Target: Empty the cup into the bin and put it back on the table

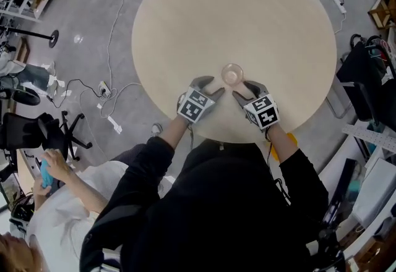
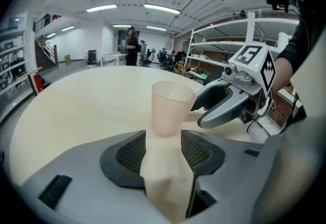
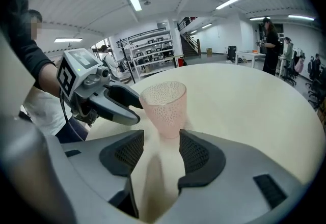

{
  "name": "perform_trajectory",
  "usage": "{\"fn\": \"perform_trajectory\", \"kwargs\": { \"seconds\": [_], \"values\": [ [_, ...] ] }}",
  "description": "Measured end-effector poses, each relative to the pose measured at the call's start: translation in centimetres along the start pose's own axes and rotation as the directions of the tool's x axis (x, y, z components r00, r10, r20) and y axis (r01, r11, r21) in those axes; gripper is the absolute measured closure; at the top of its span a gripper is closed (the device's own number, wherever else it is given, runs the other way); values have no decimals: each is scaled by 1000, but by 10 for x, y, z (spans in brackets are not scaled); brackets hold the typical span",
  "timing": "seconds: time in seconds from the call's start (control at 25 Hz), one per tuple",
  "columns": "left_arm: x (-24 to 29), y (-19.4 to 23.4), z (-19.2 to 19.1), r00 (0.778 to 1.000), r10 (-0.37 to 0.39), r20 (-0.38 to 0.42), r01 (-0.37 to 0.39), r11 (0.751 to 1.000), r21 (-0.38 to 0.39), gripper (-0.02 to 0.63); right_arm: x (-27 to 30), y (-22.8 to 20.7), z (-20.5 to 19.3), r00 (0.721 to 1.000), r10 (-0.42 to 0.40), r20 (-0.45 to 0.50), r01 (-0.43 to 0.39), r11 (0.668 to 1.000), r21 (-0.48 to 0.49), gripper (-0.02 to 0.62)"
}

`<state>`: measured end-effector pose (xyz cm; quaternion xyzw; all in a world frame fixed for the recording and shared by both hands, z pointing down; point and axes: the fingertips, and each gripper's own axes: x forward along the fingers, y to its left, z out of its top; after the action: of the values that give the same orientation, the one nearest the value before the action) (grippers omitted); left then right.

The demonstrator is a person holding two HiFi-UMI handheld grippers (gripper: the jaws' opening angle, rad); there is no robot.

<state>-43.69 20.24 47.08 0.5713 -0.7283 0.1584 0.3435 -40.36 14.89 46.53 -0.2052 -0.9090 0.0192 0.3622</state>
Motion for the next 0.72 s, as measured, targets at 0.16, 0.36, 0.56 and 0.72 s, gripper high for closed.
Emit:
{"fn": "perform_trajectory", "kwargs": {
  "seconds": [0.16, 0.36, 0.56, 0.72],
  "values": [
    [-27, -9, -7, 999, 0, 46, 3, 997, -80, 382, -20, 9, -15, 1000, 1, 5, -1, 999, 49, 373],
    [-60, -48, -4, 989, -77, 125, 94, 987, -132, 454, -59, 22, -16, 995, -25, 98, 6, 982, 189, 496],
    [-90, -103, 6, 962, -174, 209, 206, 969, -140, 583, -102, 63, -14, 980, 72, 187, -117, 964, 239, 580],
    [-114, -153, 3, 918, -313, 245, 337, 939, -65, 584, -137, 89, -22, 974, 30, 223, -93, 957, 275, 580]
  ]
}}
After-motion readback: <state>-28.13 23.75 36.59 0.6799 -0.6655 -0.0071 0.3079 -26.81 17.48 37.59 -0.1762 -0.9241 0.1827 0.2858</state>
